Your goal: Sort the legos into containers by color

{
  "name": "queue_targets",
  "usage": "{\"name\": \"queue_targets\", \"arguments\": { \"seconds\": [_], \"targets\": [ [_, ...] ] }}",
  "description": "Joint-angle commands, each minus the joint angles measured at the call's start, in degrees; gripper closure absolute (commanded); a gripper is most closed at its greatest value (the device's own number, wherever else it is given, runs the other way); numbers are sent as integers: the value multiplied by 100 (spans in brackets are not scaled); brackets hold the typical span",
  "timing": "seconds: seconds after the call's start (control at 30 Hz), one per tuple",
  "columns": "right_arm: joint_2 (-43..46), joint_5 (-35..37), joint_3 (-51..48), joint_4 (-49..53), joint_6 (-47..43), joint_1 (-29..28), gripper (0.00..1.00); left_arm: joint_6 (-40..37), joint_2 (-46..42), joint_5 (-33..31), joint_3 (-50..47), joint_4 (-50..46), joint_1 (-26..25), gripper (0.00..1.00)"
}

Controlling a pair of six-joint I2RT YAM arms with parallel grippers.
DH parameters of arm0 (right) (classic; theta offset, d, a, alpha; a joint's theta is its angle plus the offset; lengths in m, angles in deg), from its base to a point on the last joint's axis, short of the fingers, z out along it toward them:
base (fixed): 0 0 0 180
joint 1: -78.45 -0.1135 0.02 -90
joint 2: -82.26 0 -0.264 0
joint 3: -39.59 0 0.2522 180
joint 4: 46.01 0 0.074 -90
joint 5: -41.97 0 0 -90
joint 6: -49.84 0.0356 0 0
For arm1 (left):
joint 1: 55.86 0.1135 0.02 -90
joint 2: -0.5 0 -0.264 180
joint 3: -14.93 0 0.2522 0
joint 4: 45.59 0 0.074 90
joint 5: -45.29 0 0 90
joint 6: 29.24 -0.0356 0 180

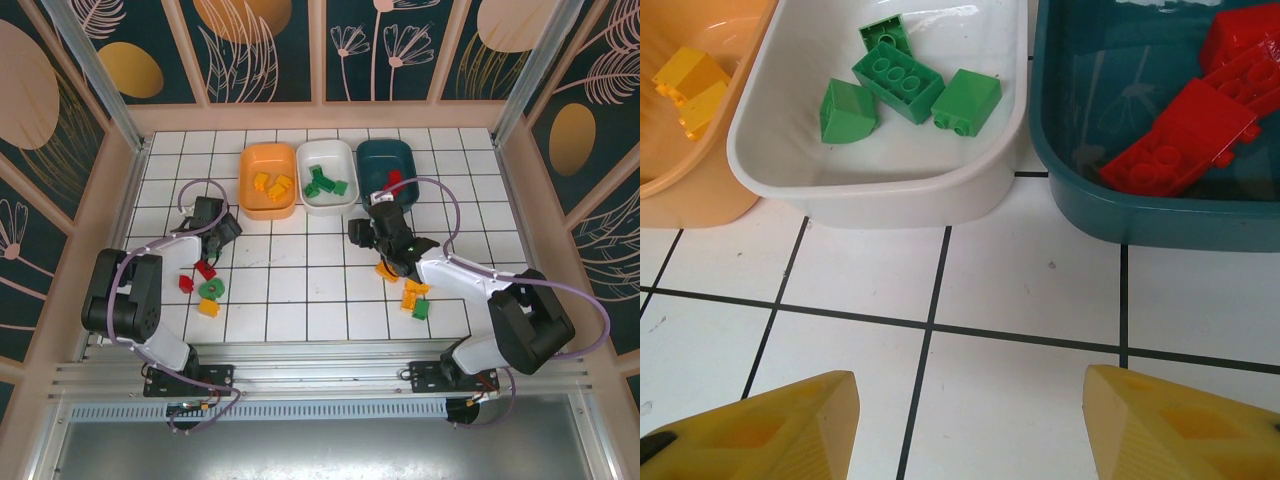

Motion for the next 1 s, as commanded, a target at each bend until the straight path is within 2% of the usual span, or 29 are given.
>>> {"name": "queue_targets", "arguments": {
  "seconds": [0.0,0.23,0.57,0.7,0.83,0.97],
  "targets": [
    [165,35,-93,-160,37,-42,39,-474,93,364,155,188,30,15],
    [131,56,-85,-154,28,-43,39,-62,323,1473,-256,737,-48,19],
    [139,78,-94,-151,28,-43,38,607,327,2188,-301,1323,-758,19],
    [139,128,-102,-143,27,-42,39,529,-97,1988,-275,1034,-796,16],
    [140,87,-103,-161,28,-55,39,-60,-463,1071,-120,170,-797,14],
    [146,31,-88,-160,41,-55,39,-540,-133,366,82,-511,-847,17]
  ]
}}
